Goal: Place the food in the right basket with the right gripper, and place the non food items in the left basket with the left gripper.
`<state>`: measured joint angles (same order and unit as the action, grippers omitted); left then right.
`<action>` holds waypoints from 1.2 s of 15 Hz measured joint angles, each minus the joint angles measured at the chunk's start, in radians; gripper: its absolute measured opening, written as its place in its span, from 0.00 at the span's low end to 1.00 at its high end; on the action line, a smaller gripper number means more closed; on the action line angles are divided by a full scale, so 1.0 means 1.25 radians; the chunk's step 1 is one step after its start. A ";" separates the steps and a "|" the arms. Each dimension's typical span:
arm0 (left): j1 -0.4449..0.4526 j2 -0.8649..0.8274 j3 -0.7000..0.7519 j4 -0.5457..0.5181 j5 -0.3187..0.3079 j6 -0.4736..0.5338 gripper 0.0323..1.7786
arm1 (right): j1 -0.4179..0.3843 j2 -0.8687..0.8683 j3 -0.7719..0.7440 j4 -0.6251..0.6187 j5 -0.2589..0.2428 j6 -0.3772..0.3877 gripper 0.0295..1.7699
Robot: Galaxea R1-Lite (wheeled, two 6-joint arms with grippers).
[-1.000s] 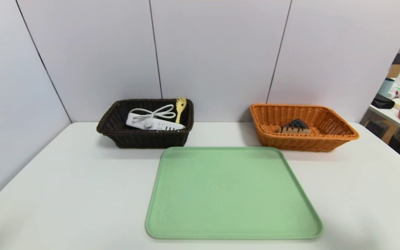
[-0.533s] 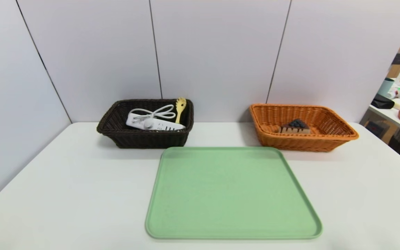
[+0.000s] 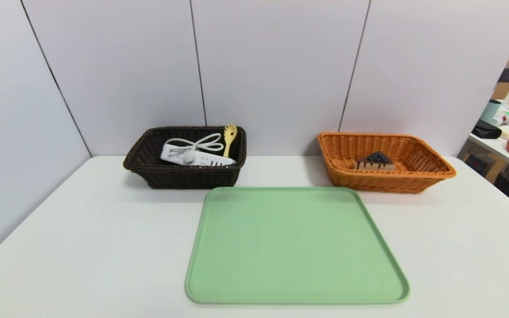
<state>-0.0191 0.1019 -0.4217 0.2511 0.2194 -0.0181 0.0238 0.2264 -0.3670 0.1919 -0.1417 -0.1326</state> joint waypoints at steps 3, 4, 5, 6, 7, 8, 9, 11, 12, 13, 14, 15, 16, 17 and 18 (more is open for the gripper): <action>0.000 -0.034 0.007 0.000 -0.029 0.014 0.95 | -0.008 -0.072 0.021 -0.007 0.013 -0.009 0.96; 0.000 -0.048 0.010 0.000 -0.051 0.021 0.95 | -0.010 -0.101 0.030 -0.008 0.020 -0.018 0.96; 0.000 -0.060 0.016 -0.004 -0.069 0.031 0.95 | -0.011 -0.127 0.042 -0.014 0.023 -0.029 0.96; 0.000 -0.068 0.023 -0.010 -0.079 0.038 0.95 | -0.011 -0.145 0.053 -0.031 0.026 -0.035 0.96; 0.000 -0.074 0.028 -0.015 -0.084 0.041 0.95 | -0.012 -0.158 0.067 -0.059 0.031 -0.036 0.96; 0.000 -0.078 0.037 -0.024 -0.088 0.049 0.95 | -0.012 -0.167 0.092 -0.093 0.038 -0.037 0.96; 0.001 -0.080 0.052 -0.043 -0.095 0.062 0.95 | -0.012 -0.172 0.122 -0.134 0.042 -0.039 0.96; 0.001 -0.082 0.105 -0.111 -0.100 0.096 0.95 | -0.012 -0.179 0.207 -0.236 0.054 -0.043 0.96; 0.001 -0.083 0.137 -0.157 -0.102 0.111 0.95 | -0.012 -0.181 0.247 -0.292 0.063 -0.047 0.96; 0.001 -0.083 0.175 -0.207 -0.102 0.120 0.95 | -0.012 -0.181 0.269 -0.344 0.069 -0.049 0.96; 0.001 -0.083 0.215 -0.257 -0.103 0.123 0.95 | -0.012 -0.182 0.281 -0.355 0.079 -0.048 0.96; 0.001 -0.083 0.248 -0.298 -0.105 0.124 0.95 | -0.012 -0.182 0.288 -0.333 0.086 -0.047 0.96; 0.001 -0.083 0.286 -0.336 -0.109 0.124 0.95 | -0.012 -0.182 0.291 -0.308 0.089 -0.047 0.96; 0.001 -0.083 0.311 -0.357 -0.117 0.119 0.95 | -0.012 -0.182 0.292 -0.280 0.097 -0.047 0.96; 0.001 -0.083 0.324 -0.348 -0.124 0.112 0.95 | -0.012 -0.182 0.293 -0.250 0.105 -0.045 0.96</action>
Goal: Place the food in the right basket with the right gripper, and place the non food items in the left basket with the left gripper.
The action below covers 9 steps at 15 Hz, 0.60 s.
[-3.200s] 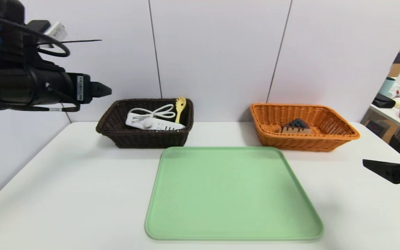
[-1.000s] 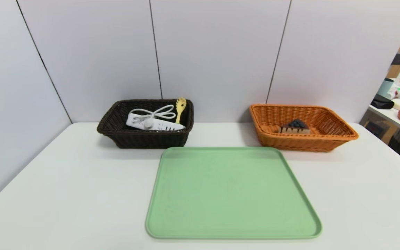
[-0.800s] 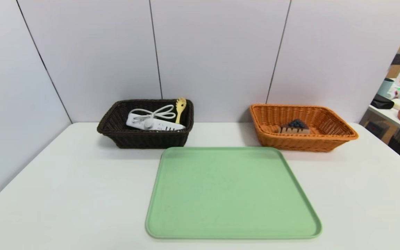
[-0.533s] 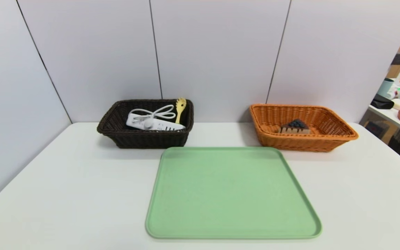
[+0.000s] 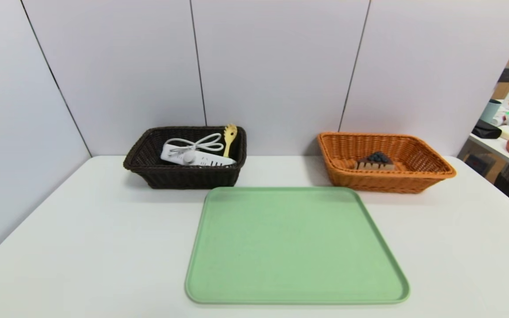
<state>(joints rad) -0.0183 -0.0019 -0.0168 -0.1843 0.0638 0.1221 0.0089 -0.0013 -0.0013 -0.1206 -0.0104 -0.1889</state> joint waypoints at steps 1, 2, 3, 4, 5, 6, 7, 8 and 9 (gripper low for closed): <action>0.000 0.000 0.008 0.038 -0.014 -0.013 0.95 | 0.000 0.000 0.000 0.033 0.004 0.000 0.96; 0.000 0.000 0.010 0.079 -0.029 -0.026 0.95 | 0.000 0.000 0.000 0.053 0.007 -0.001 0.96; 0.000 0.000 0.012 0.110 -0.045 -0.038 0.95 | 0.000 0.000 0.001 0.055 0.016 0.000 0.96; 0.000 0.000 0.012 0.139 -0.054 -0.051 0.95 | 0.000 0.000 0.001 0.061 0.033 0.003 0.96; 0.000 0.000 0.013 0.150 -0.057 -0.068 0.95 | 0.000 0.000 0.001 0.073 0.043 0.015 0.96; 0.000 0.000 0.013 0.148 -0.058 -0.088 0.95 | 0.000 0.000 0.001 0.090 0.043 0.032 0.96; 0.000 0.000 0.013 0.148 -0.057 -0.098 0.95 | 0.000 0.000 0.001 0.095 0.042 0.051 0.96; 0.000 0.000 0.013 0.148 -0.056 -0.100 0.95 | 0.000 0.000 0.001 0.095 0.043 0.078 0.96; 0.000 0.000 0.013 0.147 -0.056 -0.102 0.95 | 0.000 0.000 0.001 0.095 0.041 0.095 0.96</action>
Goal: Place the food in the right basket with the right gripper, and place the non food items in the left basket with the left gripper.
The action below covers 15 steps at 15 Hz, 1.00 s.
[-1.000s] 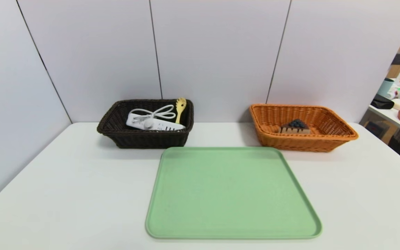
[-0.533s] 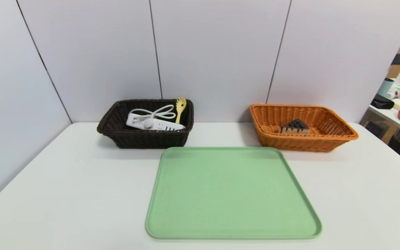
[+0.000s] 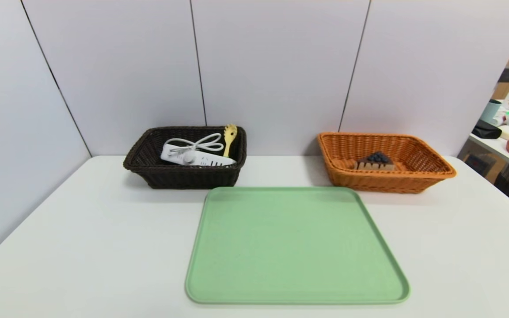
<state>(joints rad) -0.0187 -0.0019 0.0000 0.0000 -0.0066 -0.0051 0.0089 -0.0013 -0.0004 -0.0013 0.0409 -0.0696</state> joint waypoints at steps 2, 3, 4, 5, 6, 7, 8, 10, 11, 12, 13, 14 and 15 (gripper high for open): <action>0.000 0.000 0.000 0.000 0.000 -0.003 0.95 | 0.000 0.000 0.000 0.000 -0.003 0.021 0.96; 0.000 0.000 0.000 0.000 0.001 -0.004 0.95 | 0.000 0.000 0.000 0.000 -0.004 0.031 0.96; 0.000 0.000 0.000 0.001 0.002 -0.005 0.95 | 0.000 0.000 0.000 0.000 -0.005 0.042 0.96; 0.000 0.000 0.000 0.001 0.002 -0.005 0.95 | 0.000 0.000 0.000 0.000 -0.007 0.046 0.96; 0.000 0.000 0.000 0.001 0.002 -0.005 0.95 | 0.000 0.000 0.000 0.000 -0.009 0.047 0.96; 0.000 0.000 0.000 0.001 0.002 -0.005 0.95 | 0.000 0.000 0.000 0.000 -0.011 0.048 0.96; 0.000 0.000 0.000 0.001 0.002 -0.005 0.95 | 0.000 0.000 0.000 0.000 -0.011 0.047 0.96; 0.000 0.000 0.000 0.001 0.002 -0.005 0.95 | 0.000 0.000 0.000 0.000 -0.011 0.048 0.96; 0.000 0.000 0.000 0.001 0.002 -0.005 0.95 | 0.000 0.000 0.000 0.000 -0.011 0.048 0.96; 0.000 0.000 0.000 0.001 0.002 -0.004 0.95 | 0.000 0.000 0.000 -0.001 -0.011 0.048 0.96; 0.000 0.000 0.000 0.001 0.002 -0.004 0.95 | 0.000 0.000 0.000 -0.001 -0.011 0.046 0.96; 0.000 0.000 0.000 0.001 0.002 -0.004 0.95 | 0.000 0.000 0.000 -0.001 -0.012 0.044 0.96; 0.000 0.000 0.000 0.001 0.002 -0.004 0.95 | 0.000 0.000 0.000 -0.001 -0.012 0.045 0.96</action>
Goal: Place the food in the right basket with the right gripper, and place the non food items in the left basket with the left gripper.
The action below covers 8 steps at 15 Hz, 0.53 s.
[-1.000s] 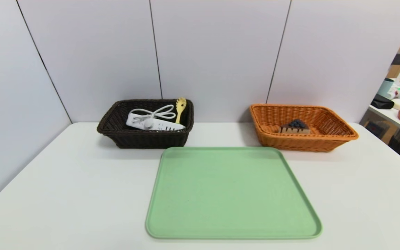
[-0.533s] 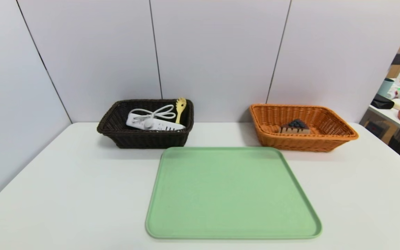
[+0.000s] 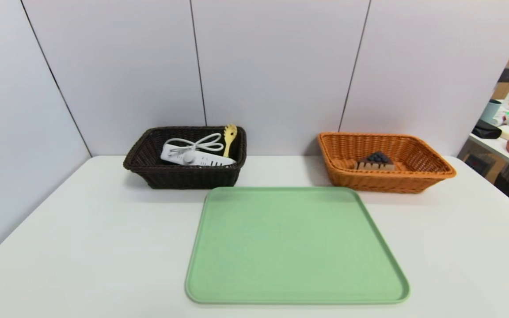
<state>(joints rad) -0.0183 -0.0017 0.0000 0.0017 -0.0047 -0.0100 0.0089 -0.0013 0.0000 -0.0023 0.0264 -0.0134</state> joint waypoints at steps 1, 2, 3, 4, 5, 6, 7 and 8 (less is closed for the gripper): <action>0.000 0.000 0.000 0.000 0.000 0.000 0.95 | 0.000 0.000 0.000 0.000 0.000 -0.001 0.96; 0.000 0.000 0.000 0.000 0.000 0.000 0.95 | 0.000 0.000 0.000 0.002 0.000 -0.003 0.96; 0.000 0.000 0.000 0.000 0.000 0.000 0.95 | 0.000 0.000 0.000 0.001 -0.008 0.000 0.96; 0.000 0.000 0.000 0.000 0.000 0.000 0.95 | 0.000 0.000 0.000 0.000 -0.013 0.002 0.96; 0.000 0.000 0.000 0.000 0.000 0.000 0.95 | 0.000 0.000 0.000 0.000 -0.013 0.002 0.96; 0.000 0.000 0.000 0.000 0.000 0.000 0.95 | 0.000 0.000 0.000 0.000 -0.013 0.003 0.96; 0.000 0.000 0.000 0.000 0.000 -0.001 0.95 | 0.000 0.000 0.000 0.001 -0.014 0.005 0.96; 0.000 0.000 0.000 0.000 0.000 -0.001 0.95 | 0.000 0.000 0.000 0.001 -0.014 0.011 0.96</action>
